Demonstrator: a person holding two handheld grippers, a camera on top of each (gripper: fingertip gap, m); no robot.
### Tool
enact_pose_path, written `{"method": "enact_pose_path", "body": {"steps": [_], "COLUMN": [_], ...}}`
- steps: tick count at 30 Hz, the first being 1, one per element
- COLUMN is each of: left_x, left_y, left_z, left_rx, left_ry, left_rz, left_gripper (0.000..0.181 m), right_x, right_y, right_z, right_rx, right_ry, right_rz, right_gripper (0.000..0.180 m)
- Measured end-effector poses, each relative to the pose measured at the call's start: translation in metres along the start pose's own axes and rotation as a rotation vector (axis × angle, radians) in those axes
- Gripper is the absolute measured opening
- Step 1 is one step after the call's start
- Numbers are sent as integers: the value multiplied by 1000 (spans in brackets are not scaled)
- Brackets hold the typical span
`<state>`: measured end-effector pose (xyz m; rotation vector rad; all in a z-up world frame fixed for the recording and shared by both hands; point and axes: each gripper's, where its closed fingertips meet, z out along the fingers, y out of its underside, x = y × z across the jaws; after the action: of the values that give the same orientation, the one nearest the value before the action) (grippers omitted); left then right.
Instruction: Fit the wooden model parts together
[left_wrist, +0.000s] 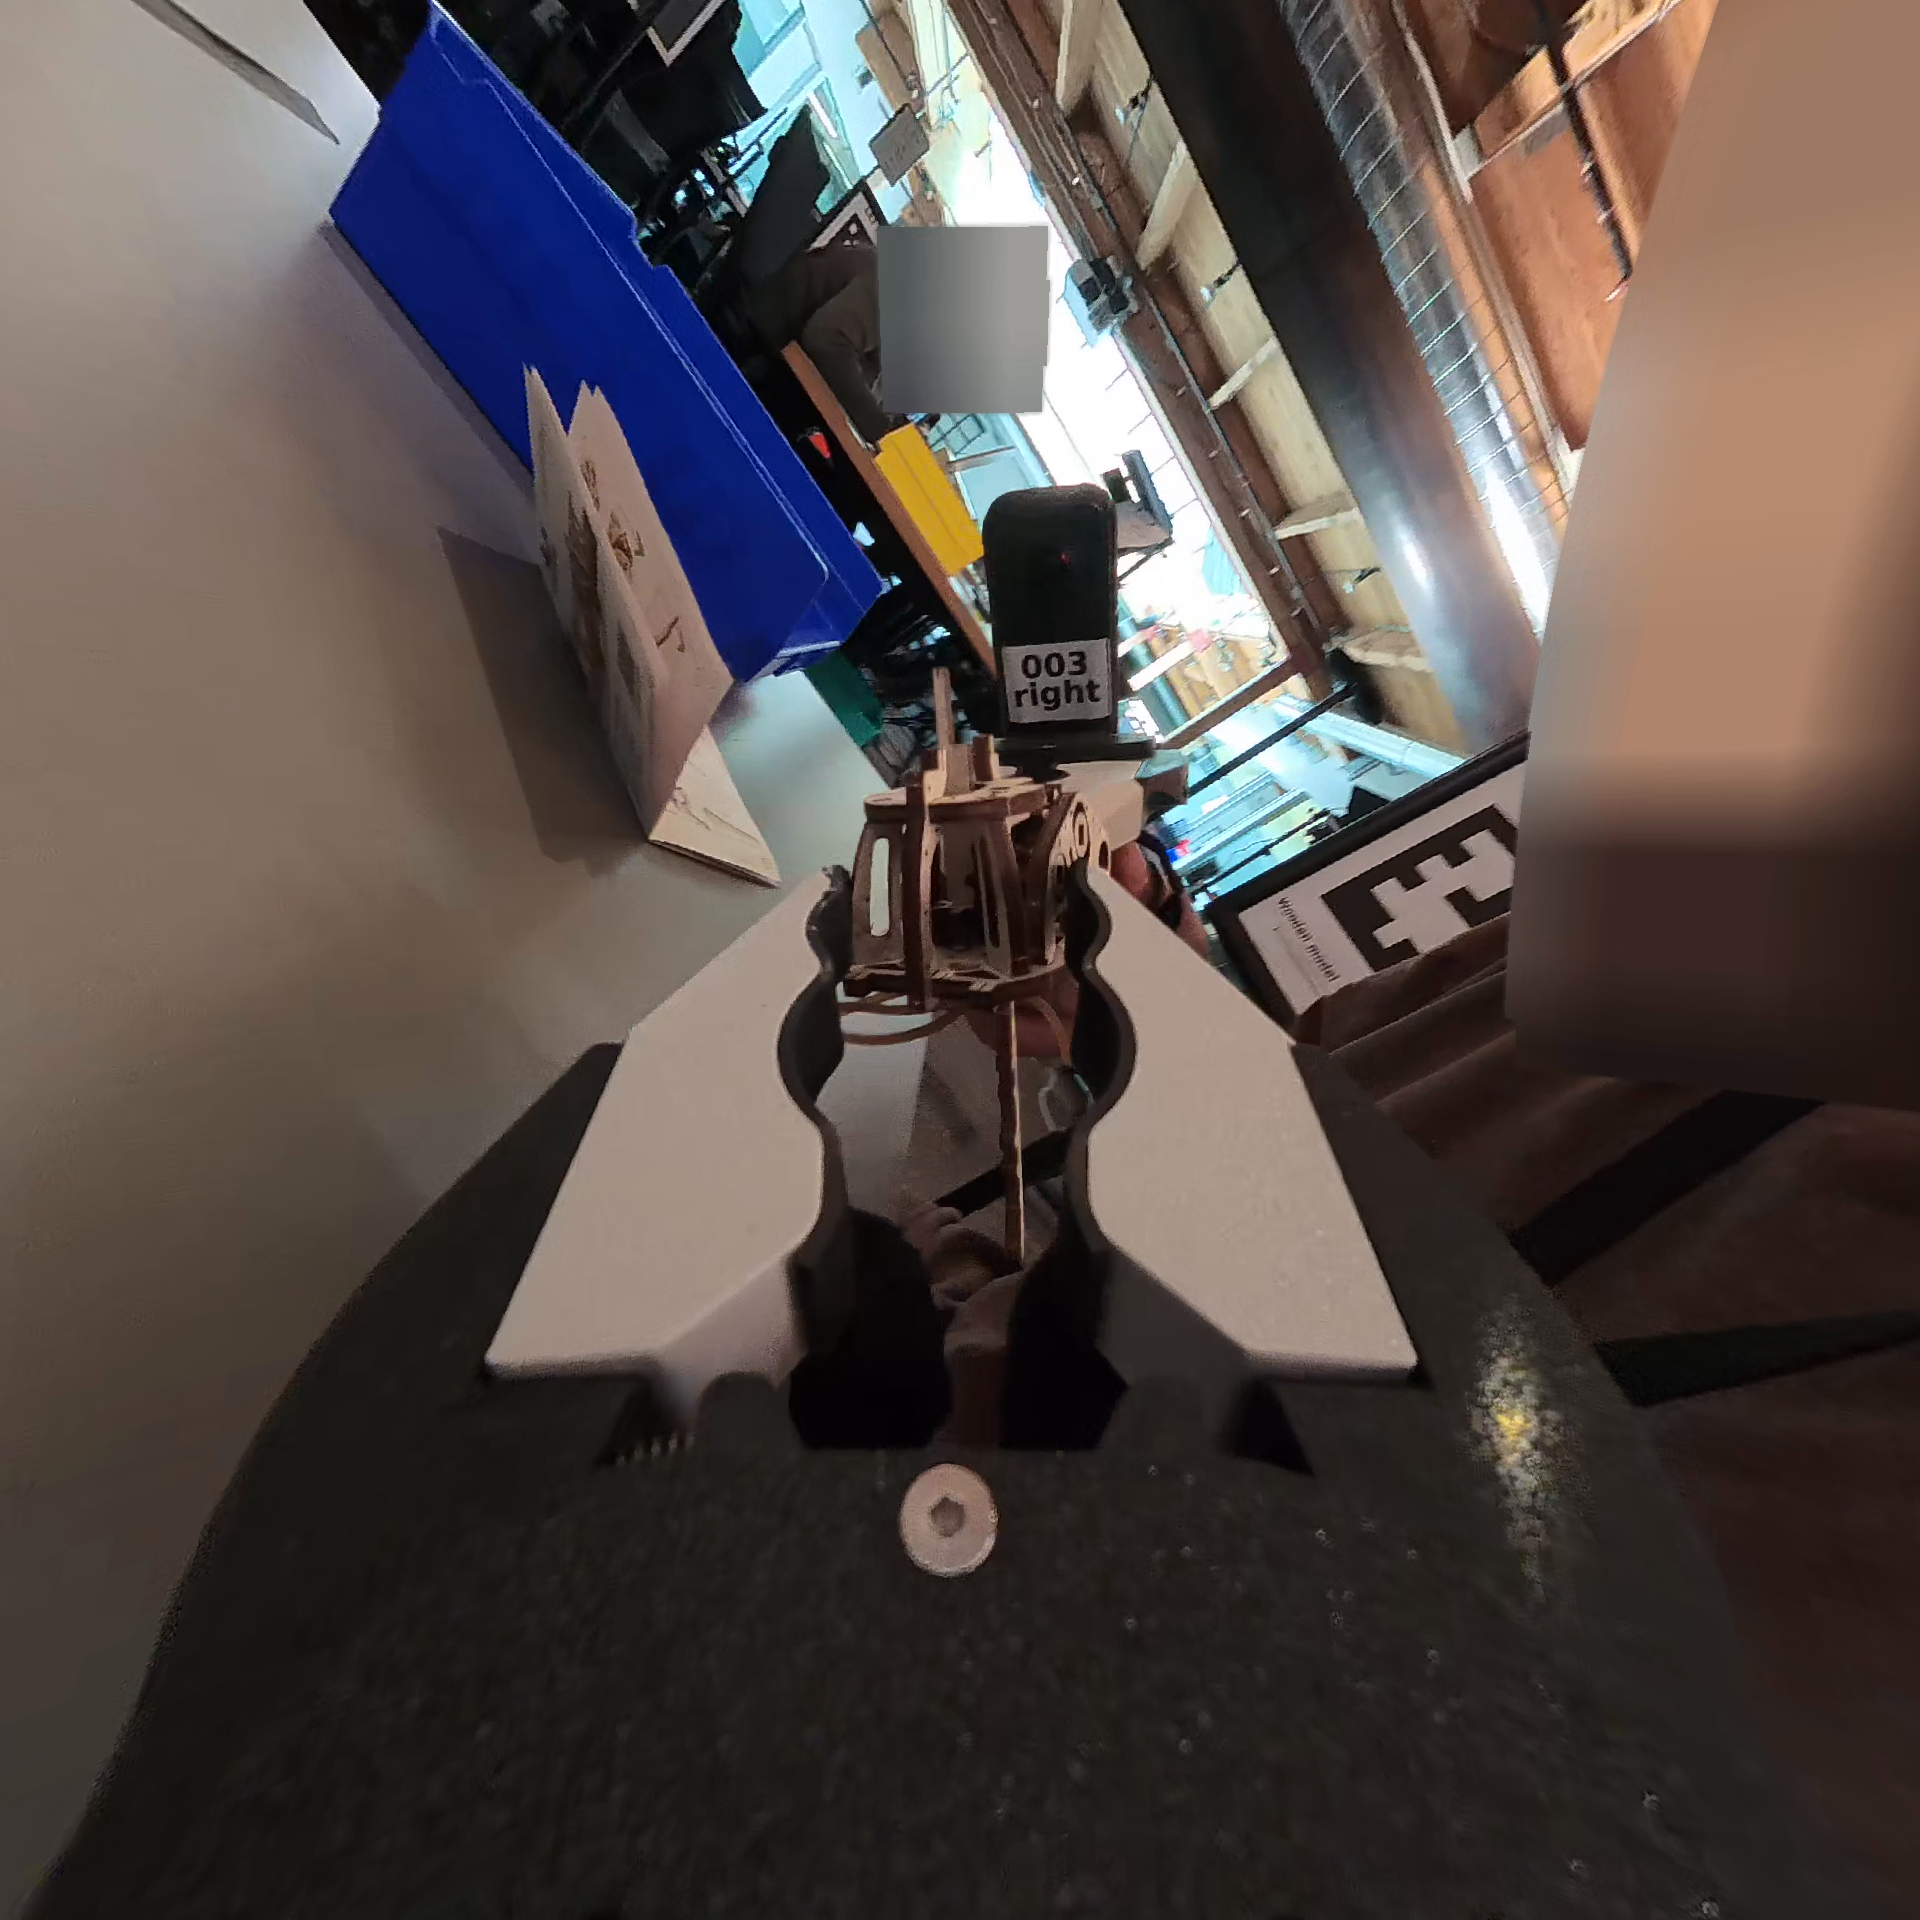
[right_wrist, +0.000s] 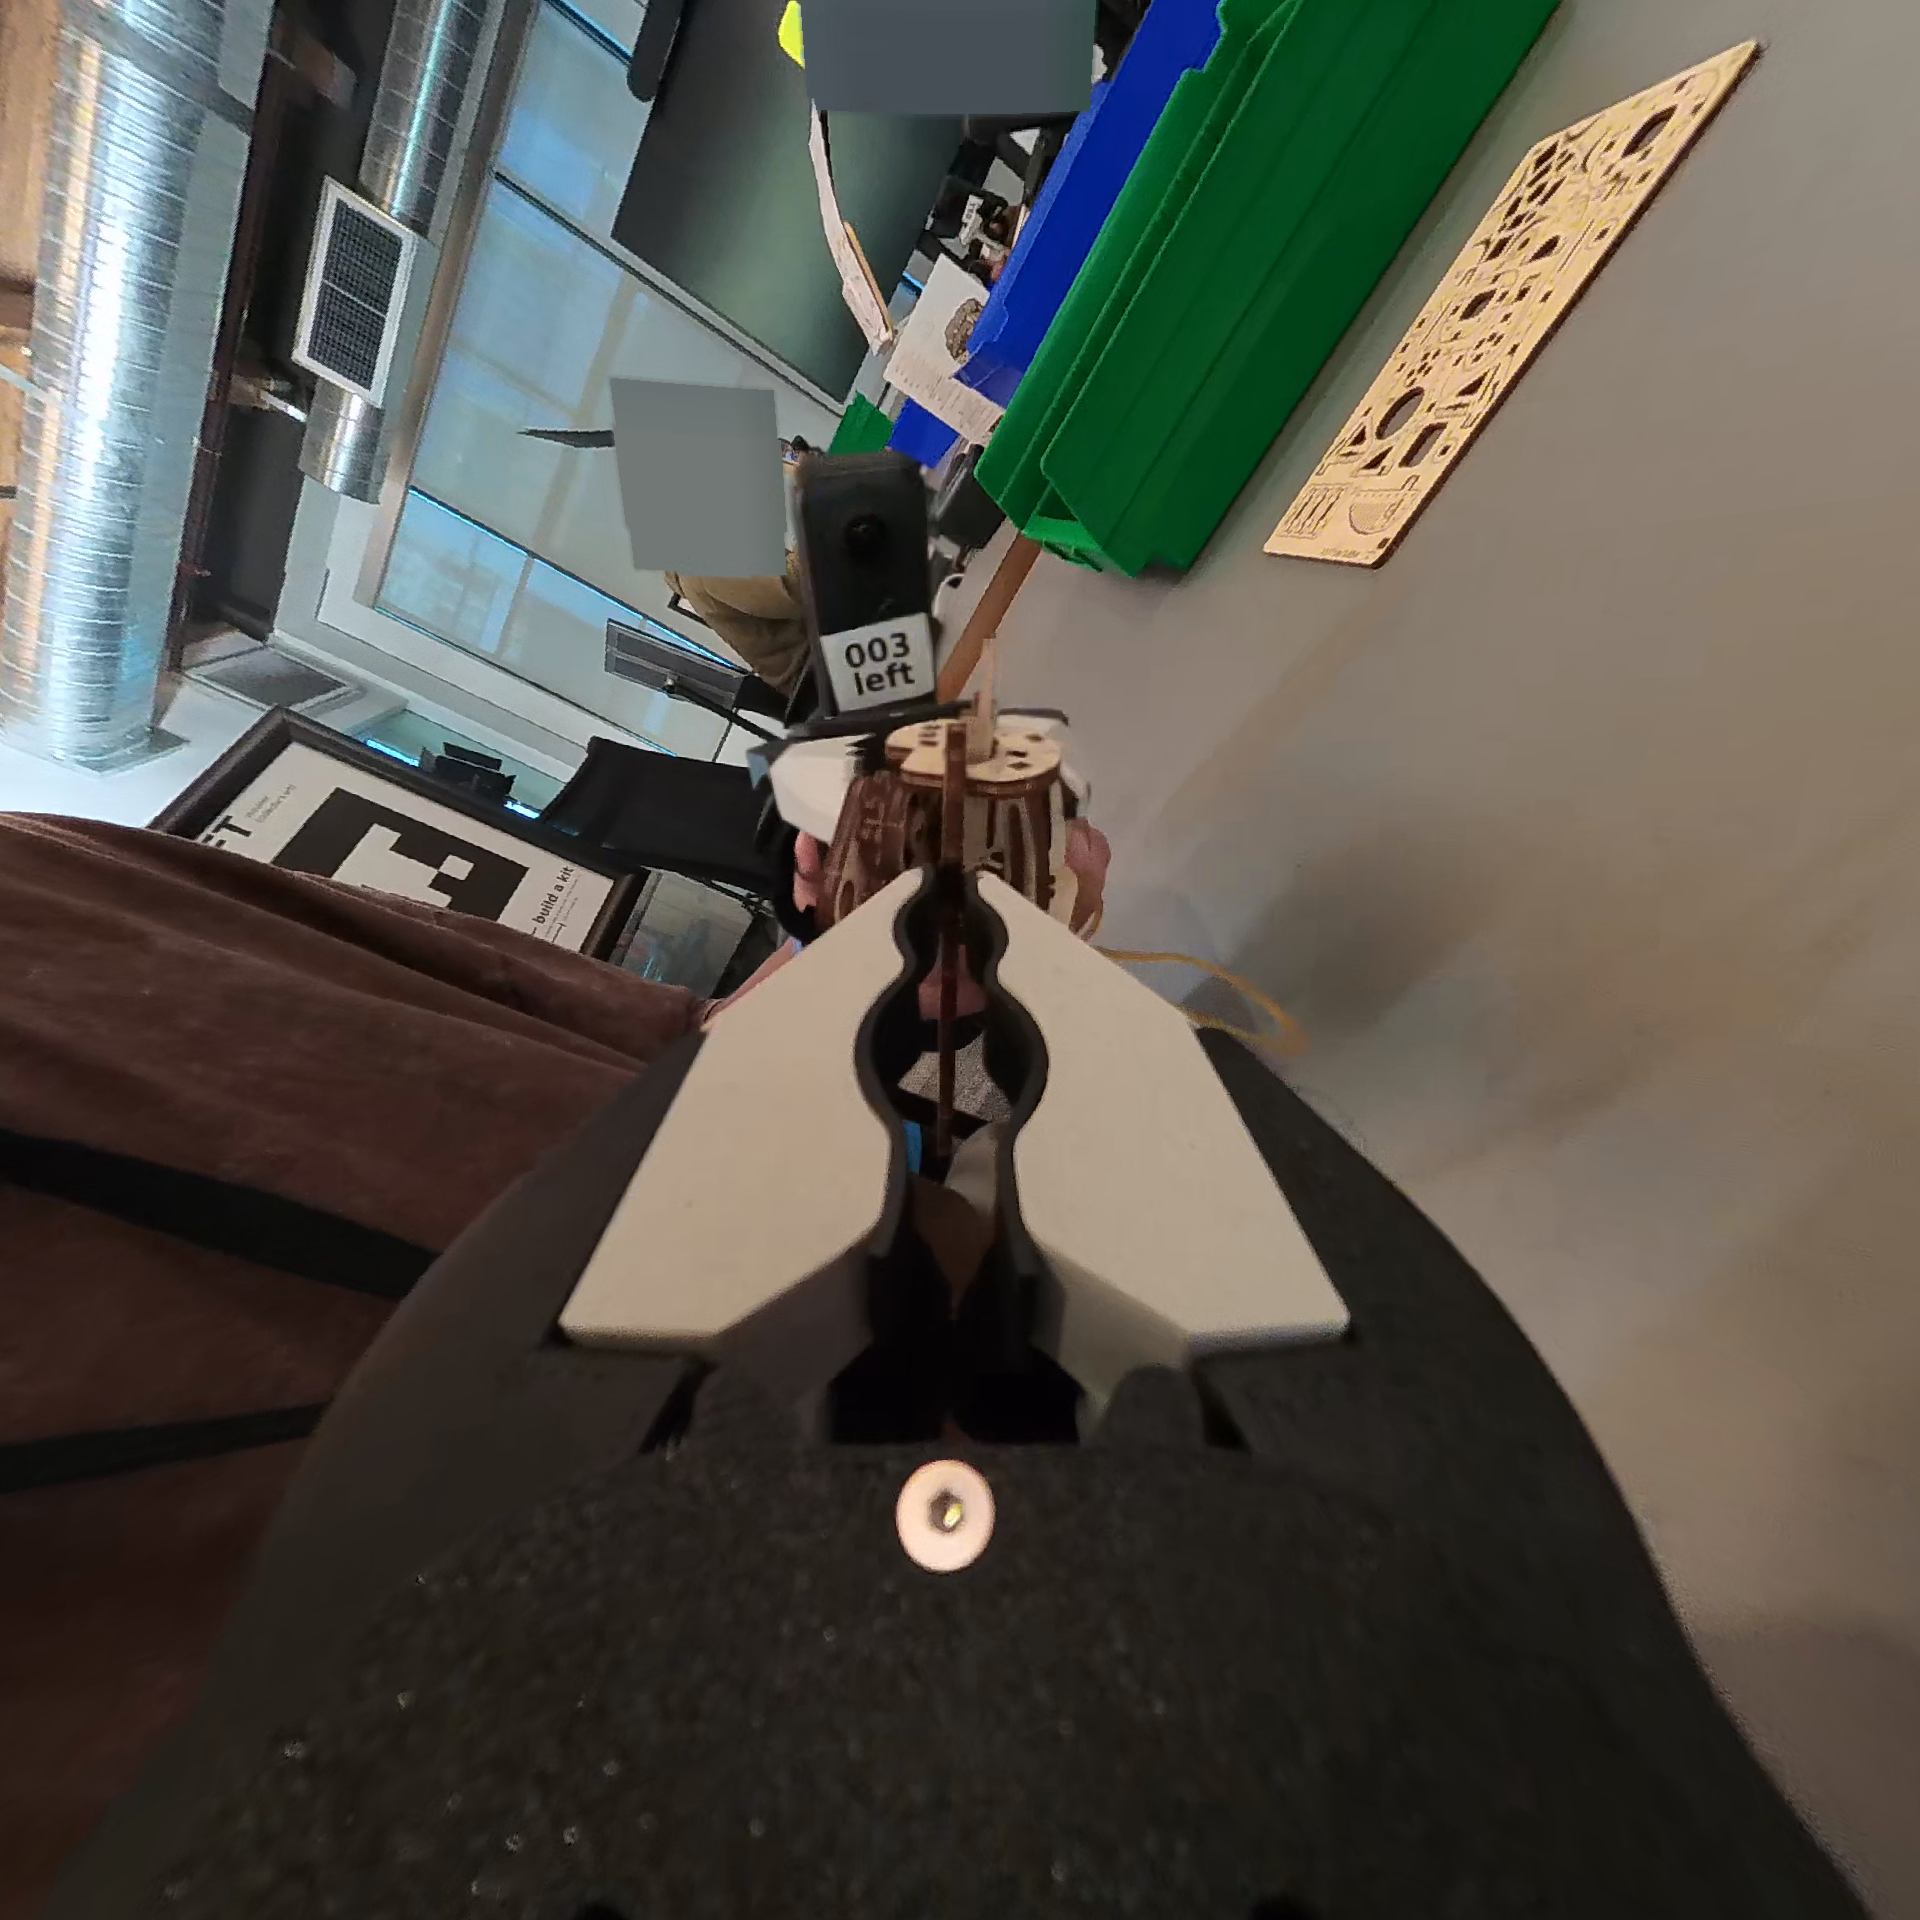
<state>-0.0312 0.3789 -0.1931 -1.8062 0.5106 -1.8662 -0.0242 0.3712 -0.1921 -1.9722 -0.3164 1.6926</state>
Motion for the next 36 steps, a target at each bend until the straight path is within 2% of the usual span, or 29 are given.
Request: {"method": "enact_pose_path", "body": {"steps": [5, 11, 18, 23, 36], "left_x": [1, 0, 2, 7, 3], "left_y": [3, 7, 0, 0, 2], "left_z": [1, 3, 10, 12, 11], "left_rx": [-23, -42, 47, 60, 31], "left_ry": [-33, -50, 15, 69, -22], "left_rz": [92, 103, -56, -102, 27], "left_gripper": [39, 39, 39, 38, 38], "right_x": [0, 3, -1, -6, 0], "right_y": [4, 7, -3, -9, -14], "right_z": [-1, -4, -7, -11, -10], "right_rx": [-30, -54, -7, 3, 35], "right_ry": [10, 1, -43, -44, 1], "right_rz": [-14, 4, 24, -12, -17], "right_gripper": [3, 3, 4, 5, 3]}}
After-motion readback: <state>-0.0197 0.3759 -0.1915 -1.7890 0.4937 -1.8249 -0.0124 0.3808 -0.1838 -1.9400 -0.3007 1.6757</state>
